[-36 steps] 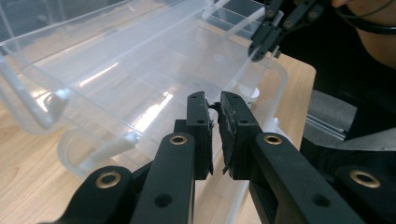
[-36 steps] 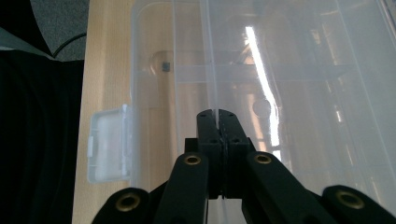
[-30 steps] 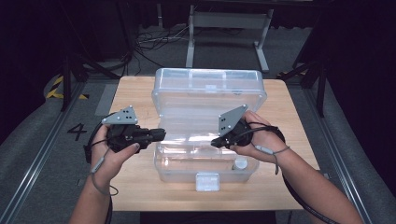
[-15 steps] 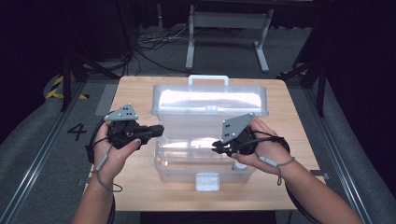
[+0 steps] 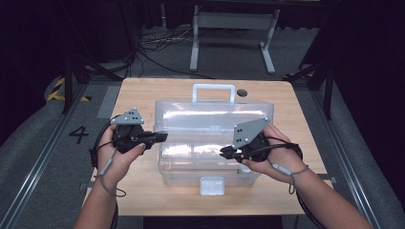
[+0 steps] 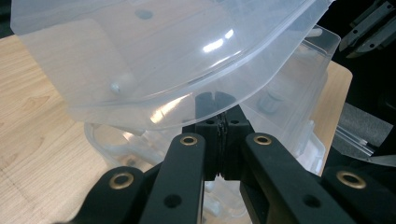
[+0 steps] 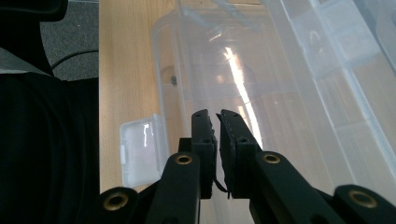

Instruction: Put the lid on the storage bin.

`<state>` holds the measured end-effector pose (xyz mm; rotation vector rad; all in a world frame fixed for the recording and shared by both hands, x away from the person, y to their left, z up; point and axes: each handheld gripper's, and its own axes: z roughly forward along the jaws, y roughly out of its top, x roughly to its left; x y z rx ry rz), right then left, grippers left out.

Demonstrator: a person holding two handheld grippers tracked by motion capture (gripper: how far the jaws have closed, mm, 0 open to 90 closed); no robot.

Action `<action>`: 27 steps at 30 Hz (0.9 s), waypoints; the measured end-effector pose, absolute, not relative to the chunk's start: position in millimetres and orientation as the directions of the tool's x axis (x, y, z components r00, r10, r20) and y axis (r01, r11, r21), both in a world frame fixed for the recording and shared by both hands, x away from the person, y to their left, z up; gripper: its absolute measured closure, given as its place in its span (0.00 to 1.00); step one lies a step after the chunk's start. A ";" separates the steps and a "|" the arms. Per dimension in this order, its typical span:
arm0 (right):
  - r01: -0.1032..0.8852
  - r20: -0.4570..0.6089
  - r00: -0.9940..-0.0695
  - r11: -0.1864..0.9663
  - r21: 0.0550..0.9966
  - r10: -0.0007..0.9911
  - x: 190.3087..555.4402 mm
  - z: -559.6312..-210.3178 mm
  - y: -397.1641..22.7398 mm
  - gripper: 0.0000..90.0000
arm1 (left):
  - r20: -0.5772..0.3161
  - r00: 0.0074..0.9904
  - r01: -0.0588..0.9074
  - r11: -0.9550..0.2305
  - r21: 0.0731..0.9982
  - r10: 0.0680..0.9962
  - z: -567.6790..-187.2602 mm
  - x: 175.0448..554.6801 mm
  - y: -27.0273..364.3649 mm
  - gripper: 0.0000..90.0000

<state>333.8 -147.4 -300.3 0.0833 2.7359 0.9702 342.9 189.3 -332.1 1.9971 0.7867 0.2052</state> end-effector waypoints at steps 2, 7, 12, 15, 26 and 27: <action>-0.018 -0.194 -0.971 0.768 0.640 0.139 334.9 -300.2 -150.4 0.96 | -0.168 0.779 0.445 -0.345 0.826 0.604 -332.1 342.6 189.4 0.99; 0.007 -0.188 -0.967 0.757 0.654 0.171 336.3 -299.6 -160.3 1.00 | -0.158 0.781 0.440 -0.352 0.826 0.604 -331.4 342.0 189.7 0.98; 0.036 -0.173 -0.964 0.743 0.669 0.202 336.3 -299.4 -170.8 1.00 | -0.159 0.780 0.441 -0.351 0.826 0.605 -331.2 341.9 189.9 0.98; 0.038 -0.175 -0.962 0.735 0.677 0.211 336.3 -299.1 -175.5 1.00 | -0.159 0.780 0.441 -0.351 0.826 0.605 -331.1 341.8 189.9 0.98; 0.131 -0.128 -0.936 0.661 0.739 0.329 334.5 -299.9 -210.2 1.00 | -0.157 0.778 0.443 -0.354 0.824 0.608 -331.2 341.1 189.2 0.98; 0.140 -0.127 -0.931 0.653 0.744 0.344 335.5 -300.2 -214.1 1.00 | -0.156 0.778 0.443 -0.356 0.823 0.608 -331.1 341.0 189.0 0.98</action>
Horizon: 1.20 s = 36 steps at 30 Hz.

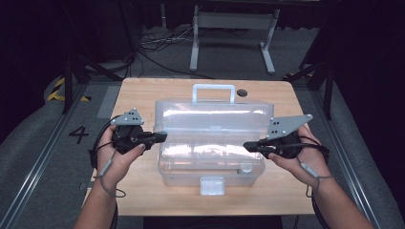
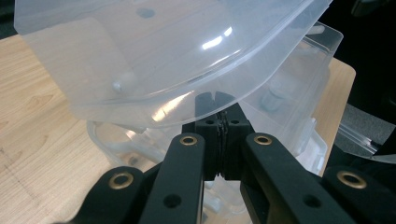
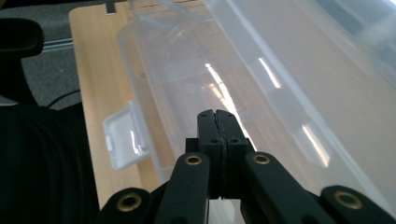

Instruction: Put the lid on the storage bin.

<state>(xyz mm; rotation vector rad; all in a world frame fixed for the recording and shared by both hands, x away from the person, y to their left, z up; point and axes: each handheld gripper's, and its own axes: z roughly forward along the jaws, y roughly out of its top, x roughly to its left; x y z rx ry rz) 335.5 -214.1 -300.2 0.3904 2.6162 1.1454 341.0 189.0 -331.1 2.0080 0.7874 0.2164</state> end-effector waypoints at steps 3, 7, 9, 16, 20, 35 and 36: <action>0.161 -0.116 -0.923 0.640 0.752 0.368 337.8 -301.0 -222.0 1.00 | -0.150 0.778 0.441 -0.360 0.822 0.611 -330.9 340.7 188.8 0.98; 0.208 -0.084 -0.905 0.607 0.767 0.417 339.8 -304.9 -235.4 1.00 | -0.151 0.779 0.443 -0.363 0.820 0.609 -330.7 340.0 188.3 0.98; 0.222 -0.081 -0.896 0.599 0.769 0.437 340.5 -307.0 -239.6 1.00 | -0.150 0.779 0.442 -0.365 0.819 0.608 -330.5 339.9 188.3 0.98; 0.280 -0.058 -0.849 0.541 0.793 0.525 343.1 -316.4 -259.9 1.00 | -0.148 0.784 0.449 -0.387 0.806 0.602 -330.9 337.5 186.6 0.96; 0.308 -0.021 -0.833 0.494 0.813 0.553 344.0 -322.4 -271.8 1.00 | -0.148 0.786 0.453 -0.396 0.799 0.600 -331.8 336.5 186.0 0.96; 0.373 0.035 -0.831 0.511 0.775 0.555 344.8 -329.3 -273.4 1.00 | -0.157 0.799 0.471 -0.441 0.764 0.581 -332.2 325.7 186.4 0.93; 0.376 0.038 -0.831 0.511 0.773 0.554 344.6 -329.5 -273.3 1.00 | -0.159 0.798 0.474 -0.442 0.762 0.582 -332.0 325.0 186.6 0.93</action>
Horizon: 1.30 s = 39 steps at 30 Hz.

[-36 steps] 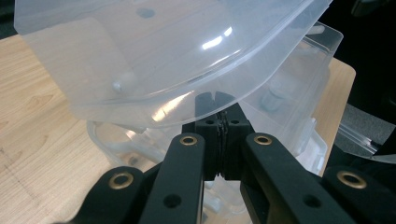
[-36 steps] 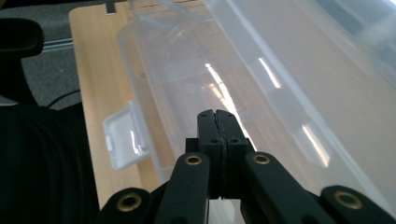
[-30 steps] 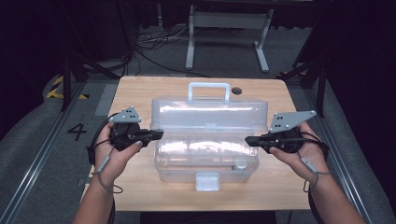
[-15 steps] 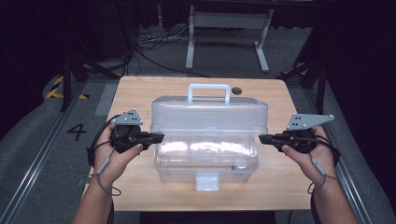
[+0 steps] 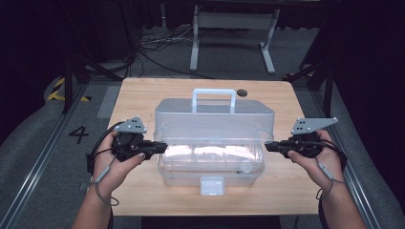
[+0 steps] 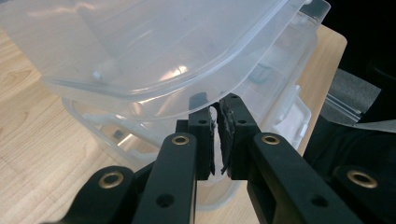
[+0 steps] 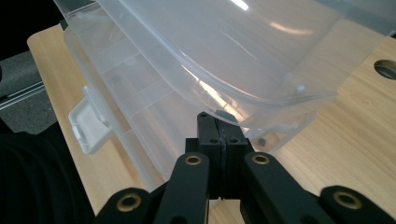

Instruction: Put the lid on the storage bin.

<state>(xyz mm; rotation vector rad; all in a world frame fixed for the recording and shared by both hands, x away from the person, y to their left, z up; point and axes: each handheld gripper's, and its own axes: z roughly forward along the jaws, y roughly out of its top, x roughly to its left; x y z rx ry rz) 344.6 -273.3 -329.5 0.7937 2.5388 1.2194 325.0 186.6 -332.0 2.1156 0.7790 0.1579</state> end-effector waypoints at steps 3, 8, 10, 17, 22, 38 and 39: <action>0.384 0.045 -0.833 0.518 0.764 0.551 343.6 -329.7 -273.0 1.00 | -0.167 0.797 0.484 -0.450 0.750 0.580 -332.4 324.1 186.4 0.94; 0.397 0.054 -0.836 0.535 0.746 0.545 342.1 -330.7 -273.2 1.00 | -0.181 0.799 0.501 -0.469 0.727 0.573 -333.8 324.0 186.7 0.95; 0.400 0.055 -0.836 0.539 0.741 0.545 341.7 -331.1 -273.3 1.00 | -0.184 0.797 0.507 -0.471 0.722 0.575 -333.9 323.6 187.1 0.95; 0.411 0.059 -0.837 0.553 0.725 0.545 340.0 -332.1 -273.2 1.00 | -0.184 0.801 0.510 -0.491 0.706 0.569 -333.1 321.8 189.2 0.96; 0.418 0.066 -0.837 0.557 0.717 0.543 339.9 -333.3 -273.3 1.00 | -0.195 0.802 0.518 -0.494 0.698 0.564 -334.4 321.2 190.4 0.96; 0.442 0.070 -0.843 0.611 0.657 0.534 340.2 -338.8 -273.6 1.00 | -0.204 0.803 0.540 -0.539 0.646 0.560 -340.3 319.8 192.9 0.95; 0.441 0.069 -0.844 0.614 0.654 0.532 340.1 -339.2 -273.2 1.00 | -0.205 0.801 0.544 -0.539 0.643 0.563 -340.8 319.4 192.5 0.95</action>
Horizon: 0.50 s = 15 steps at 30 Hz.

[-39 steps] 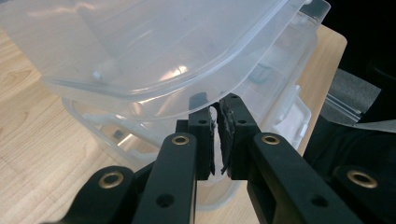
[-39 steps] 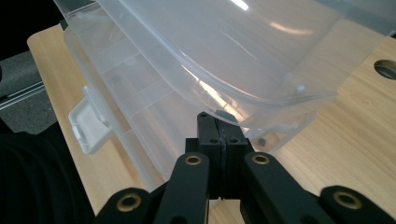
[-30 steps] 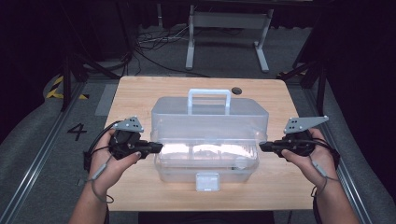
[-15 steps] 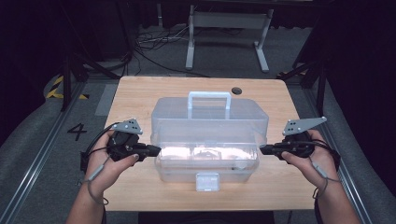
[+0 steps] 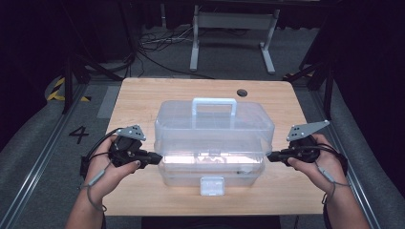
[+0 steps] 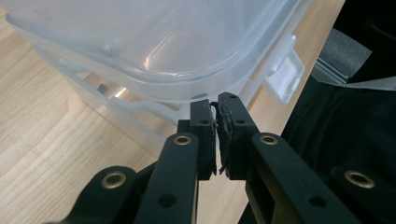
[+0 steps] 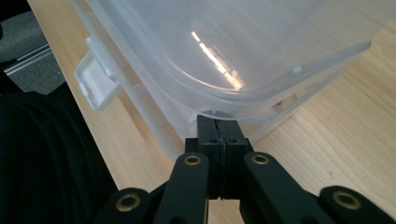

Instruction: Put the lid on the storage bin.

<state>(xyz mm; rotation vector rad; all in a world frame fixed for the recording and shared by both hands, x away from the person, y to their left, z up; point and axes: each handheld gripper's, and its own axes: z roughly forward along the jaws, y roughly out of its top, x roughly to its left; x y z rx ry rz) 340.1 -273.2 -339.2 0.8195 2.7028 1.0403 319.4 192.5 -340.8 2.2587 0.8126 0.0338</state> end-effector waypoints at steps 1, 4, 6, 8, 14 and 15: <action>0.442 0.068 -0.844 0.618 0.650 0.532 340.0 -339.6 -272.9 1.00 | -0.205 0.801 0.545 -0.542 0.640 0.562 -341.3 319.4 192.4 0.95; 0.443 0.069 -0.846 0.625 0.642 0.529 340.2 -340.8 -272.8 1.00 | -0.206 0.802 0.546 -0.550 0.632 0.560 -342.4 319.5 192.7 0.94; 0.445 0.068 -0.846 0.629 0.638 0.529 340.3 -341.7 -272.7 1.00 | -0.212 0.801 0.551 -0.552 0.626 0.559 -343.1 319.6 192.7 0.95; 0.444 0.057 -0.844 0.635 0.632 0.534 340.2 -342.3 -272.3 1.00 | -0.210 0.805 0.549 -0.561 0.619 0.556 -343.4 320.4 192.7 0.95; 0.447 0.060 -0.848 0.651 0.614 0.527 341.1 -344.9 -271.3 1.00 | -0.212 0.809 0.551 -0.581 0.599 0.548 -346.2 321.0 191.7 0.95; 0.450 0.059 -0.847 0.654 0.608 0.528 340.9 -345.3 -270.8 1.00 | -0.213 0.810 0.551 -0.586 0.594 0.546 -346.6 321.1 191.6 0.95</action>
